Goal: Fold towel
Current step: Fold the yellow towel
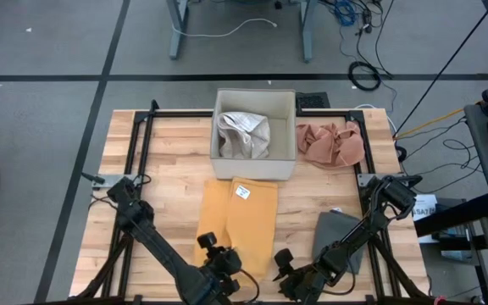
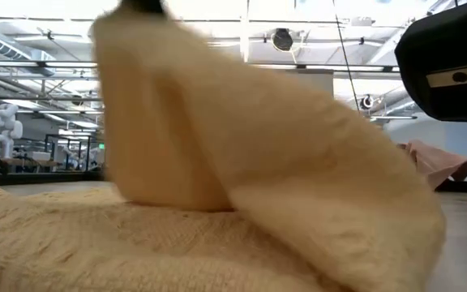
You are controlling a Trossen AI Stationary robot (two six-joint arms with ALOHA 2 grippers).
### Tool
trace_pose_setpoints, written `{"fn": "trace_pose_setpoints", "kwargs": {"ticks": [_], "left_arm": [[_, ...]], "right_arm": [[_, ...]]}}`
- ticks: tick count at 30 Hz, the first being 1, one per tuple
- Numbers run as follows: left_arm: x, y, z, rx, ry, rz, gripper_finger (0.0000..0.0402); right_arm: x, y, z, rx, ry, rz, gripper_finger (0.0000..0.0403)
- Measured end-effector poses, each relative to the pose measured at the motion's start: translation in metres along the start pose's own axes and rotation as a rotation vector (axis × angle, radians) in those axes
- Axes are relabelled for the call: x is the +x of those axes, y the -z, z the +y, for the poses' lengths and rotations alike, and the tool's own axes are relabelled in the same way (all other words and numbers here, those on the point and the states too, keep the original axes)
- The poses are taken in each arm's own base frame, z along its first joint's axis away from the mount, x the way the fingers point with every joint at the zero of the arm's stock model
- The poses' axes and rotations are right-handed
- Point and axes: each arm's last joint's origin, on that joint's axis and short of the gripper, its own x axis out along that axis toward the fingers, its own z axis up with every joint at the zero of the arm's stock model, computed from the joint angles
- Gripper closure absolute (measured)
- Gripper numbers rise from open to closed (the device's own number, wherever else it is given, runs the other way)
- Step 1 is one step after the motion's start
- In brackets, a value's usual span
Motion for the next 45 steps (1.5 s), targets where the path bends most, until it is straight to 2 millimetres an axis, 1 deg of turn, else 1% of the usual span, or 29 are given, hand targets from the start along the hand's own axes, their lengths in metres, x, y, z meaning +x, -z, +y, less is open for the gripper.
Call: {"fn": "trace_pose_setpoints", "kwargs": {"ticks": [3,7,10,13,15,18,20,32,35,37,41,45], "left_arm": [[0.018,0.02,-0.004,0.0,-0.058,0.052,0.0354],[0.044,0.047,-0.005,-0.081,-0.144,0.103,0.0354],[0.057,0.059,-0.008,-0.141,-0.165,0.075,0.0354],[0.057,0.061,-0.011,-0.185,-0.16,-0.018,0.0354],[0.052,0.061,-0.013,-0.193,-0.147,-0.081,0.0354],[0.04,0.062,-0.017,-0.164,-0.127,-0.158,0.0354],[0.035,0.064,-0.018,-0.122,-0.123,-0.175,0.0354],[0.024,0.077,-0.02,-0.04,-0.119,-0.158,0.0349],[0.026,0.077,-0.017,0.133,-0.138,-0.062,0.0349],[0.029,0.076,-0.016,0.184,-0.126,-0.001,0.0349],[0.034,0.073,-0.015,0.215,-0.117,0.063,0.0349],[0.039,0.069,-0.014,0.163,-0.111,0.096,0.0349]], "right_arm": [[0.0,0.0,0.0,-0.004,0.0,-0.001,0.0234],[0.0,0.0,0.0,-0.001,0.0,-0.001,0.0234],[0.0,0.0,0.0,0.003,0.0,-0.001,0.0234],[0.0,0.0,0.0,0.006,0.0,-0.001,0.0234],[0.0,0.0,0.0,0.008,0.0,-0.001,0.0234],[0.0,0.0,0.0,0.004,-0.001,-0.003,0.0234],[0.0,-0.001,-0.001,0.005,0.001,-0.003,0.0234],[0.001,-0.001,-0.004,0.007,0.005,-0.005,0.0234],[0.001,-0.001,-0.004,0.007,0.005,-0.005,0.0234],[0.001,-0.002,-0.004,0.008,0.004,-0.009,0.0234],[0.001,-0.003,-0.003,0.014,0.002,-0.024,0.0234],[0.001,-0.004,-0.003,0.017,0.0,-0.028,0.0234]]}}
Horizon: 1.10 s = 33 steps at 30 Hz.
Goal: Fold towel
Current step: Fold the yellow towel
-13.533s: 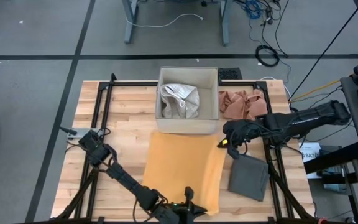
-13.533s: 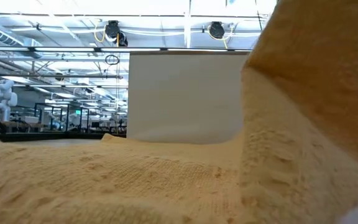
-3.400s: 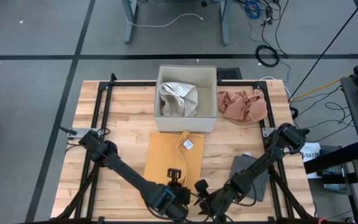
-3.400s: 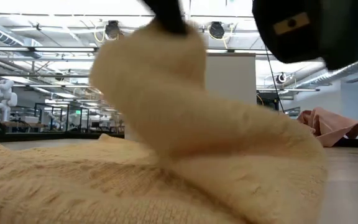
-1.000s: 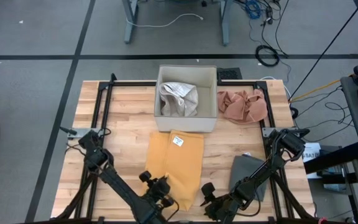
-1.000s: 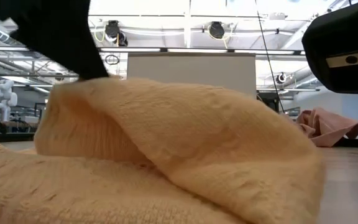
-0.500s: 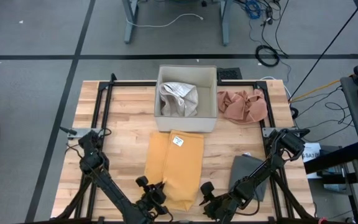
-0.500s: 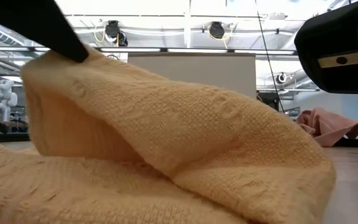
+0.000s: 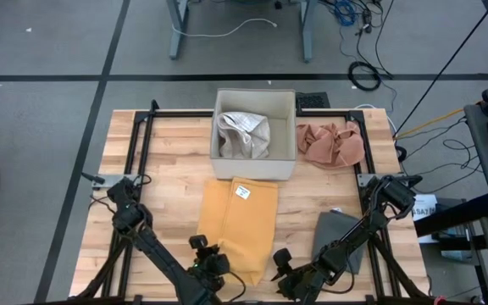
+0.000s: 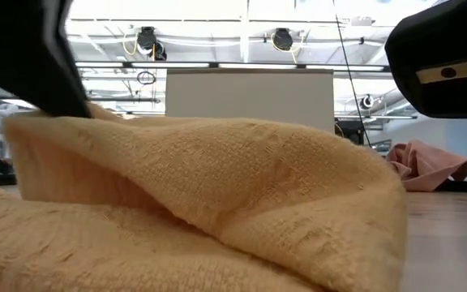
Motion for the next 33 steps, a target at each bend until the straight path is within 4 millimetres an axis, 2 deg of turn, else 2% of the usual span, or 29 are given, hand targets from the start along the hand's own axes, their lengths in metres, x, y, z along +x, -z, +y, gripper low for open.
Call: {"fn": "trace_pose_setpoints", "kwargs": {"ticks": [6,14,19,29,33], "left_arm": [[-0.006,0.003,-0.006,0.016,0.011,-0.088,0.0333],[-0.018,0.016,-0.006,-0.008,-0.007,-0.13,0.0235],[-0.026,0.02,0.004,-0.056,-0.055,-0.158,0.0198],[-0.037,0.025,0.001,-0.001,-0.034,-0.19,0.0188],[-0.052,0.022,-0.022,0.12,0.133,-0.304,0.0188]], "right_arm": [[0.0,0.0,0.0,0.001,-0.001,-0.001,0.0234],[0.0,-0.001,0.0,-0.004,-0.002,-0.006,0.0234],[0.0,-0.001,0.0,-0.001,-0.003,-0.007,0.0234],[0.0,-0.001,0.001,0.007,-0.006,-0.006,0.0234],[0.0,-0.001,0.001,0.007,-0.006,-0.008,0.0234]]}}
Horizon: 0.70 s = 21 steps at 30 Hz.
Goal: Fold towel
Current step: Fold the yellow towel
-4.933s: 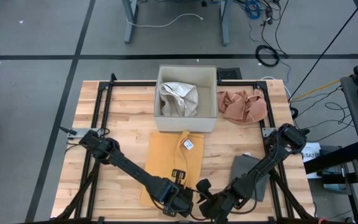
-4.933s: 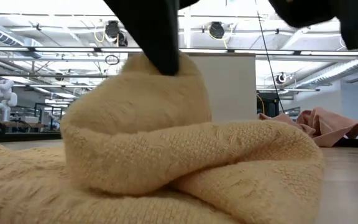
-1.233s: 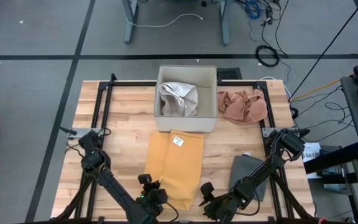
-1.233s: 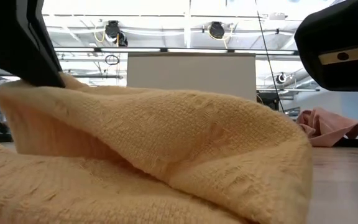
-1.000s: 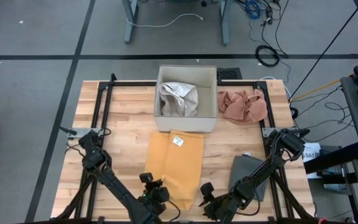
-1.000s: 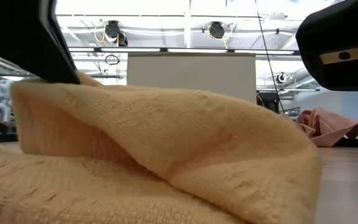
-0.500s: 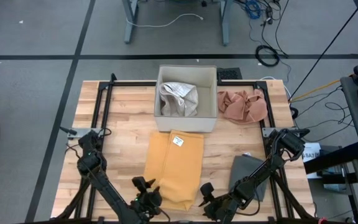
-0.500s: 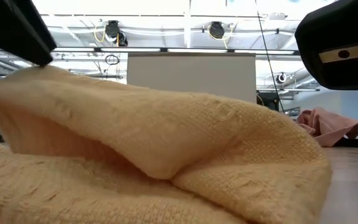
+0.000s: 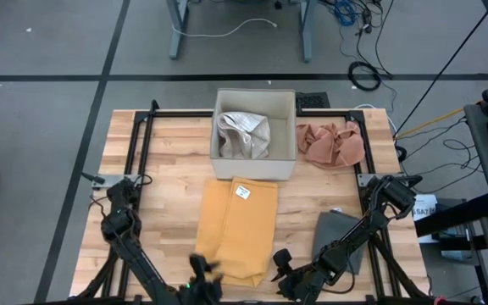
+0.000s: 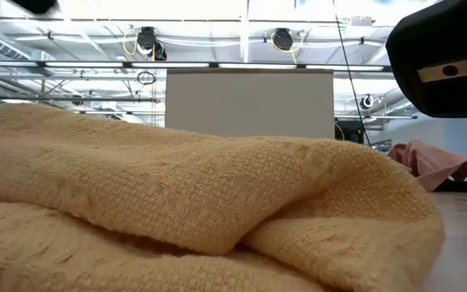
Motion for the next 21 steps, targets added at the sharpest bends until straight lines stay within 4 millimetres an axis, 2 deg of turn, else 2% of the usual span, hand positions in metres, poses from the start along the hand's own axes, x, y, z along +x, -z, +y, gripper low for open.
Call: {"fn": "trace_pose_setpoints", "kwargs": {"ticks": [3,5,13,19,21], "left_arm": [[-0.004,-0.012,-0.019,0.107,0.146,-0.099,0.0188],[0.0,-0.021,-0.025,0.149,0.211,-0.146,0.0188],[0.035,-0.039,-0.011,0.229,0.216,-0.093,0.0188],[0.058,-0.032,-0.022,0.379,0.299,-0.019,0.0188],[0.06,-0.03,-0.024,0.39,0.298,-0.014,0.0188]], "right_arm": [[0.0,-0.001,0.0,-0.004,-0.001,-0.01,0.0234],[0.0,-0.003,-0.001,-0.009,-0.003,-0.025,0.0234],[0.001,-0.008,-0.002,-0.011,-0.006,-0.072,0.0234],[0.001,-0.008,-0.002,-0.006,-0.005,-0.073,0.0234],[0.001,-0.008,-0.002,-0.007,-0.003,-0.075,0.0234]]}}
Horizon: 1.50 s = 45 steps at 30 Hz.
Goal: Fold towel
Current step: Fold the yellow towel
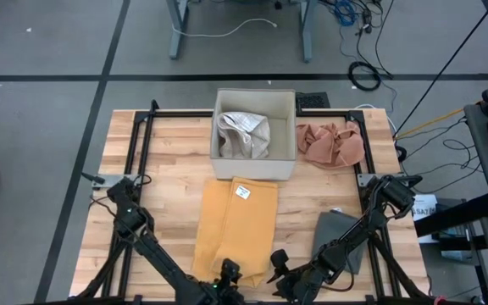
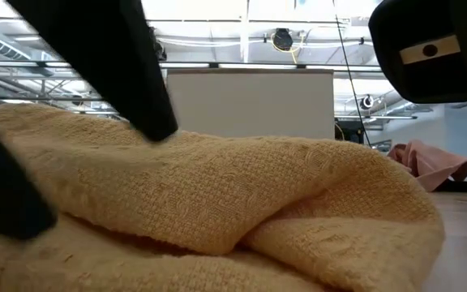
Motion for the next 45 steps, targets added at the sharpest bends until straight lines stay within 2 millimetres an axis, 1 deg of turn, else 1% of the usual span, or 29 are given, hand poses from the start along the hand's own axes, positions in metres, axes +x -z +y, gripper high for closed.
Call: {"fn": "trace_pose_setpoints", "kwargs": {"ticks": [2,5,10,13,17,20,23,28,33,36,40,43,45], "left_arm": [[-0.002,-0.001,-0.001,0.002,-0.004,-0.018,0.0192],[-0.003,-0.003,-0.003,0.019,-0.002,-0.035,0.0211],[0.005,-0.003,0.003,0.021,-0.002,-0.021,0.0252],[0.011,-0.002,0.009,0.016,-0.012,-0.002,0.0266],[0.019,-0.002,0.014,0.017,0.026,0.015,0.0271],[0.026,0.005,0.013,0.031,0.064,0.048,0.0271],[0.026,0.007,0.011,0.033,0.082,0.049,0.0271],[0.024,0.008,0.009,0.047,0.026,0.039,0.0272],[0.032,0.007,0.021,0.01,-0.016,0.051,0.0281],[0.037,0.006,0.029,-0.014,-0.039,0.056,0.0298],[0.04,0.005,0.034,-0.026,-0.036,0.062,0.033],[0.041,0.002,0.033,-0.036,-0.027,0.032,0.0358],[0.038,-0.001,0.031,-0.008,-0.022,0.012,0.0375]], "right_arm": [[0.0,0.0,0.0,0.0,0.0,0.0,0.0234],[0.0,0.0,0.0,-0.008,0.0,-0.001,0.0234],[0.0,-0.002,-0.001,-0.013,0.0,-0.018,0.0234],[0.0,-0.003,-0.001,-0.008,-0.001,-0.029,0.0234],[0.0,-0.003,-0.001,-0.008,-0.001,-0.028,0.0234],[0.0,-0.003,-0.001,-0.008,-0.001,-0.028,0.0234],[0.0,-0.003,-0.001,-0.008,-0.001,-0.028,0.0234],[0.001,-0.003,-0.002,-0.014,0.0,-0.029,0.0234],[0.001,-0.004,-0.004,-0.002,0.004,-0.031,0.0234],[0.001,-0.004,-0.004,0.006,0.004,-0.031,0.0234],[0.001,-0.004,-0.004,0.013,0.003,-0.03,0.0234],[0.001,-0.003,-0.004,0.013,0.003,-0.027,0.0234],[0.001,-0.003,-0.004,0.013,0.004,-0.026,0.0234]]}}
